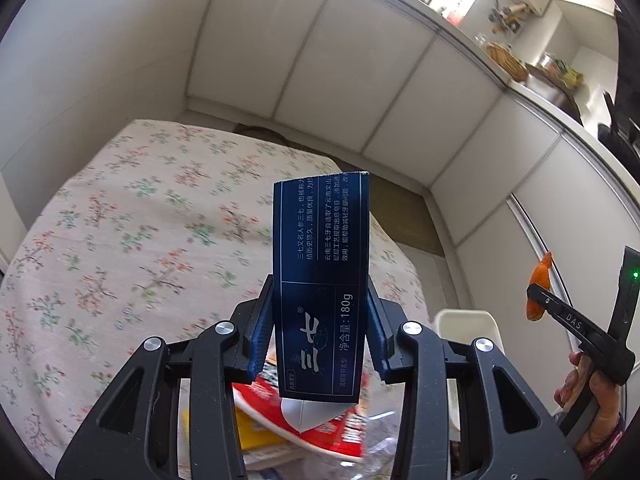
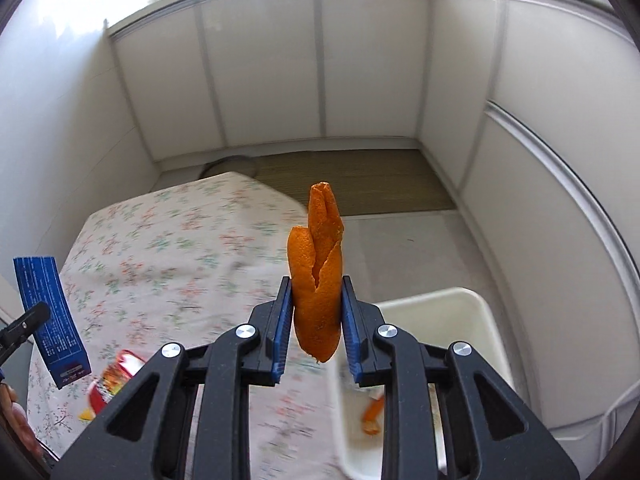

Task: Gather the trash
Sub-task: 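Carry the blue box and orange peel with both grippers over the white bin, then open the left gripper to drop the blue box while the right gripper drops the peel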

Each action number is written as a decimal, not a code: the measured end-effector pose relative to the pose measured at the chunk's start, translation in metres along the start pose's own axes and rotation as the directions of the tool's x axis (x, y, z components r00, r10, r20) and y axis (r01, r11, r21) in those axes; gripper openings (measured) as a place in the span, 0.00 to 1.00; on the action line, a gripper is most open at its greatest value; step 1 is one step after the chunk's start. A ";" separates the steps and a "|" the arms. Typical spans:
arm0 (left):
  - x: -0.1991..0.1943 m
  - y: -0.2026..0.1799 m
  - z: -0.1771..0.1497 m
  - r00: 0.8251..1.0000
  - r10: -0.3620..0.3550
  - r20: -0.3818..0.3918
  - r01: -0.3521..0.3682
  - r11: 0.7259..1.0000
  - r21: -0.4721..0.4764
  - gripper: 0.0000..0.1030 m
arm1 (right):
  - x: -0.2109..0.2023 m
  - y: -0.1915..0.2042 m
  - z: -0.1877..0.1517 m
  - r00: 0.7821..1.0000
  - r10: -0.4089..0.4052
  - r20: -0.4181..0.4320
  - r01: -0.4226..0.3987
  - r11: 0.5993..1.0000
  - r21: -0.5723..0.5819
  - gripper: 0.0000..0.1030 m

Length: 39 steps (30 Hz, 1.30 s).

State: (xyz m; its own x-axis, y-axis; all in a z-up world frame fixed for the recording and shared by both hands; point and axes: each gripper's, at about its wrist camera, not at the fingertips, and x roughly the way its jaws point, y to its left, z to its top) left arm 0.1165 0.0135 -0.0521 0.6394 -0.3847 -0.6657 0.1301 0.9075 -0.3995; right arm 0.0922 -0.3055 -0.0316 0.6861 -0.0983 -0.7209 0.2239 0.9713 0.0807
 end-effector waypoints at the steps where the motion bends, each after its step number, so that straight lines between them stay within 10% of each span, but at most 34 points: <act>1: 0.002 -0.006 -0.001 1.000 -0.007 -0.008 0.007 1.000 0.005 0.37 | -0.004 -0.012 -0.004 1.000 -0.013 0.008 0.013 1.000 0.014 0.24; 14: 0.037 -0.138 -0.032 0.990 -0.098 -0.100 0.115 0.975 0.191 0.37 | 0.001 -0.102 -0.053 0.990 -0.128 -0.067 0.132 0.990 0.054 0.26; 22: 0.058 -0.197 -0.051 0.982 -0.116 -0.151 0.155 0.948 0.278 0.37 | -0.027 -0.127 -0.053 0.980 -0.195 0.031 0.189 0.973 0.134 0.75; 39: 0.104 -0.275 -0.072 0.955 -0.142 -0.261 0.233 0.903 0.362 0.38 | -0.047 -0.182 -0.057 0.928 -0.371 0.041 0.342 0.888 0.307 0.86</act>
State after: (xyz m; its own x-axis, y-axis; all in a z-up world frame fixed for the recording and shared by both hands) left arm 0.0923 -0.2879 -0.0567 0.3945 -0.5400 -0.7435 0.5404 0.7907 -0.2877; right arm -0.0207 -0.4650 -0.0518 0.5816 -0.4609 -0.6703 0.6460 0.7624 0.0363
